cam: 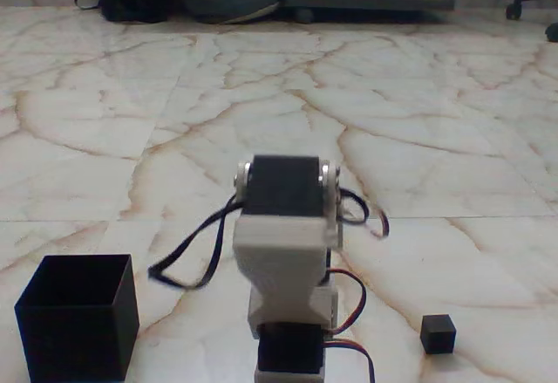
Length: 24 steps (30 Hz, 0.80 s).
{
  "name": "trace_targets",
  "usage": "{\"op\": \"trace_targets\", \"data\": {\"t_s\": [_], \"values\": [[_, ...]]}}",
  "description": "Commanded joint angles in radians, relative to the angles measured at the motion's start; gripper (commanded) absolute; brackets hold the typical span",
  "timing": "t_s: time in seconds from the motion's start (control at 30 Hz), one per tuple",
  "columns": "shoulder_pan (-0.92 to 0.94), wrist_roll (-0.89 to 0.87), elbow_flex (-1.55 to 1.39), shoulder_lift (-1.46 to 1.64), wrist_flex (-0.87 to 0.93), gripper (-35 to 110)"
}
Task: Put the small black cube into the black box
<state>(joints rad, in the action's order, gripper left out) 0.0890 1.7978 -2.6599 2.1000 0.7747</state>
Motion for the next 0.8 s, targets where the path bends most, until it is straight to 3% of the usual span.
{"op": "trace_targets", "data": {"t_s": [0.0, 0.37, 0.67, 0.77], "values": [[-0.002, -0.003, 0.198, -0.196, 0.026, 4], [0.167, 0.124, 0.799, -0.695, 0.138, 4], [0.327, 0.287, 0.986, -0.865, 0.141, 7], [0.4, 0.425, 1.052, -0.89, 0.164, 8]]}}
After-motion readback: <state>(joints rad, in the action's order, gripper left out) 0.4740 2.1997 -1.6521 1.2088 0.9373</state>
